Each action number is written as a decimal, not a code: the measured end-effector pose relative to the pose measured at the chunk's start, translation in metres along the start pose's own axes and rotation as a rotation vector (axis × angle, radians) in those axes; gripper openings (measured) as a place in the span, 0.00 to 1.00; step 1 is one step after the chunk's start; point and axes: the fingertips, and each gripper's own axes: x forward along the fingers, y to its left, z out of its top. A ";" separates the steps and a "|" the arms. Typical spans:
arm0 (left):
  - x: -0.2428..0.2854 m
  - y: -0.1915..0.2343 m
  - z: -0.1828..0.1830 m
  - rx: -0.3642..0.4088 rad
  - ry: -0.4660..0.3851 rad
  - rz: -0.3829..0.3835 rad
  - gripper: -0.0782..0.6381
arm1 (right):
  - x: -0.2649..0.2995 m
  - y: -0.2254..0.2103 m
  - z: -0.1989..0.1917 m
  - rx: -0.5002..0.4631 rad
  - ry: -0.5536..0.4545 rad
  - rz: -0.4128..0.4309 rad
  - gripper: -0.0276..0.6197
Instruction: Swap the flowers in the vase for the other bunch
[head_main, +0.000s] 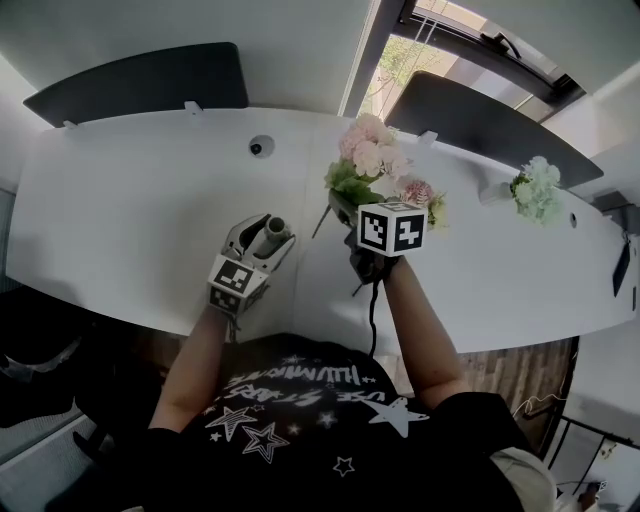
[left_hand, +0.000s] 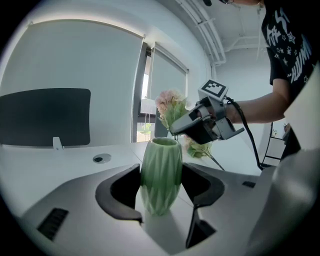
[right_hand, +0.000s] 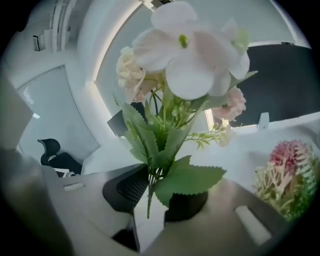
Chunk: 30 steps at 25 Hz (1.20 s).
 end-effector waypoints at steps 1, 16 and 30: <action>-0.001 -0.001 0.002 -0.003 0.002 -0.005 0.48 | 0.007 -0.004 -0.003 0.007 0.012 -0.011 0.18; -0.002 -0.002 0.003 -0.026 -0.004 -0.021 0.48 | 0.066 -0.057 -0.046 0.280 0.146 -0.105 0.20; 0.001 0.001 -0.006 -0.024 0.012 0.007 0.48 | 0.012 -0.049 -0.033 0.216 -0.049 -0.239 0.25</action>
